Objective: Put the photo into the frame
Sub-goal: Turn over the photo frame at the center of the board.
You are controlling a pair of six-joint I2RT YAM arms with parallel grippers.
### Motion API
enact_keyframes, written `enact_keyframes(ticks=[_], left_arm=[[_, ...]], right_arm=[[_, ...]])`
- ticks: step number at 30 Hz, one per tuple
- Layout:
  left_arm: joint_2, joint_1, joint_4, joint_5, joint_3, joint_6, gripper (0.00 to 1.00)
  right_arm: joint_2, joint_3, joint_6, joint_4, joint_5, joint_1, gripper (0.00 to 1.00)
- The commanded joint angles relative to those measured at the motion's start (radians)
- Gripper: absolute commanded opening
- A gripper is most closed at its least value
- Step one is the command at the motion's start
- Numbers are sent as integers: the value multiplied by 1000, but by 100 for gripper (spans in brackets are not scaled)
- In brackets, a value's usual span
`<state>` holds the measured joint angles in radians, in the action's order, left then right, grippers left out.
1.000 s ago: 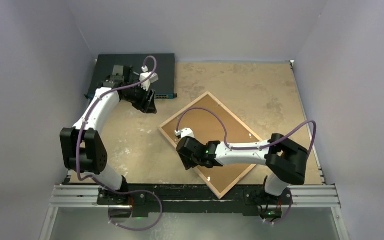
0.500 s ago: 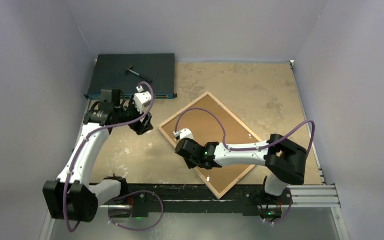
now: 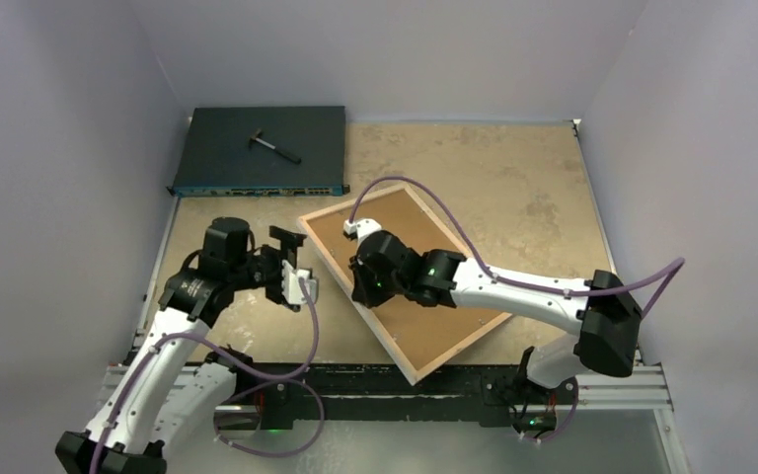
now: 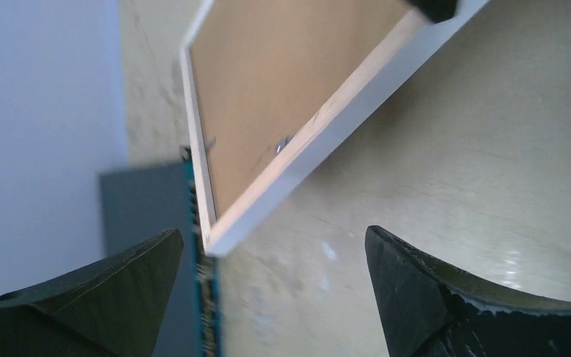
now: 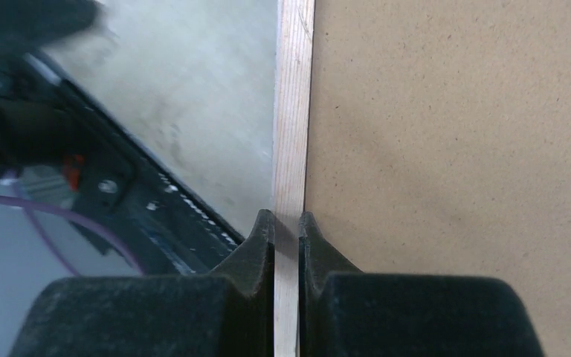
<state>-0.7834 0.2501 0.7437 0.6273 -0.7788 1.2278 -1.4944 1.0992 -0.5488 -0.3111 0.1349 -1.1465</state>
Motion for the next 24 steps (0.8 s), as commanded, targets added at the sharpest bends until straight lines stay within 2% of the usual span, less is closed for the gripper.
enact_keyframes(ticks=[1, 3, 7, 11, 12, 18, 20, 23, 24], left_arm=[[-4, 156, -153, -113, 12, 270, 93], [-29, 222, -199, -179, 3, 304, 94], [-98, 312, -135, -278, -35, 438, 95], [-115, 344, -198, -328, -10, 512, 96], [-129, 348, -194, -331, -17, 519, 93], [-185, 398, -184, -359, -85, 466, 63], [-201, 419, -144, -378, -110, 455, 49], [-204, 435, -130, -387, -118, 441, 20], [-200, 436, -132, -380, -119, 439, 13]], right_arm=[[66, 145, 53, 6, -155, 46, 0], [69, 176, 65, -12, -192, 61, 0], [85, 205, 66, -27, -250, 96, 0], [92, 226, 68, -39, -282, 106, 0], [96, 228, 68, -41, -289, 109, 0], [114, 227, 76, -60, -307, 130, 0], [122, 233, 76, -63, -312, 140, 0], [124, 249, 82, -80, -314, 148, 0], [123, 257, 86, -93, -309, 151, 7]])
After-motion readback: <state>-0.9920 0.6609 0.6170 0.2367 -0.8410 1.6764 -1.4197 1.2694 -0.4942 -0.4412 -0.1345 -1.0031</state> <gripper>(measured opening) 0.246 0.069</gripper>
